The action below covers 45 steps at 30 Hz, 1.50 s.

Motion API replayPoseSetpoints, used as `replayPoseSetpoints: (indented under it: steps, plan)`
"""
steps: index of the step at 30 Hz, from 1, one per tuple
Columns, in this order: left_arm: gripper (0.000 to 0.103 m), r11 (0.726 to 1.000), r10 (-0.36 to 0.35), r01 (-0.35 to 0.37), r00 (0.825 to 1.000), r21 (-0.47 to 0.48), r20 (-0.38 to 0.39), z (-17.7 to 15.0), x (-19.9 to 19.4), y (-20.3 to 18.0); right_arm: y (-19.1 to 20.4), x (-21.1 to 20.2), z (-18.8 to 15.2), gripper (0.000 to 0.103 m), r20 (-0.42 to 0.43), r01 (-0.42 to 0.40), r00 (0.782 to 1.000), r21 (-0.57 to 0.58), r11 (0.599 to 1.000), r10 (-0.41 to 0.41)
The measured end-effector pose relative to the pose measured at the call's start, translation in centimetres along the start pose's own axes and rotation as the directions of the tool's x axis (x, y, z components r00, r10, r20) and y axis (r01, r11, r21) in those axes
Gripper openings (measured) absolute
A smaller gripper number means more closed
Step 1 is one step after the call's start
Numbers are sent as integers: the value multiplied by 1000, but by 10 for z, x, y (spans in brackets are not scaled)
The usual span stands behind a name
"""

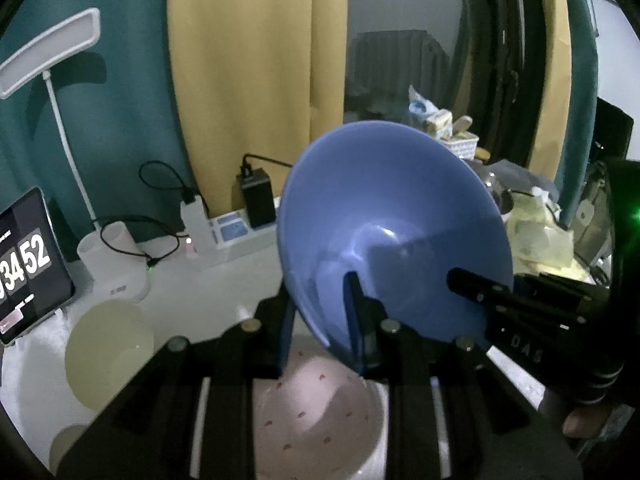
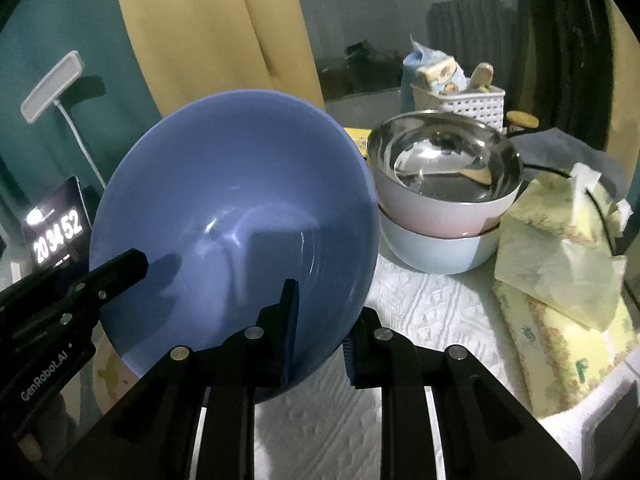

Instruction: Organize plates and bowls

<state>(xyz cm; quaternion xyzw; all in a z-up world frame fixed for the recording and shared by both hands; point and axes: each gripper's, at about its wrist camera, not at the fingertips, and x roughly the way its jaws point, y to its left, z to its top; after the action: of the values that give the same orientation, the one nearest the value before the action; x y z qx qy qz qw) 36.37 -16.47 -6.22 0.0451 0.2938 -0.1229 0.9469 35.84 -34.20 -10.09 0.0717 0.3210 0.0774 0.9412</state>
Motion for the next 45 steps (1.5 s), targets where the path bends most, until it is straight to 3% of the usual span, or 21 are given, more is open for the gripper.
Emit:
replayPoseSetpoints:
  steps: [25, 45]
  plan:
    - [24, 999, -19, 22, 996, -37, 83, -27, -94, 11, 41, -77, -23, 21, 66, 11, 998, -46, 999, -8]
    - [24, 998, -27, 32, 997, -62, 73, -62, -128, 17, 64, -110, -59, 21, 53, 19, 998, -60, 998, -16]
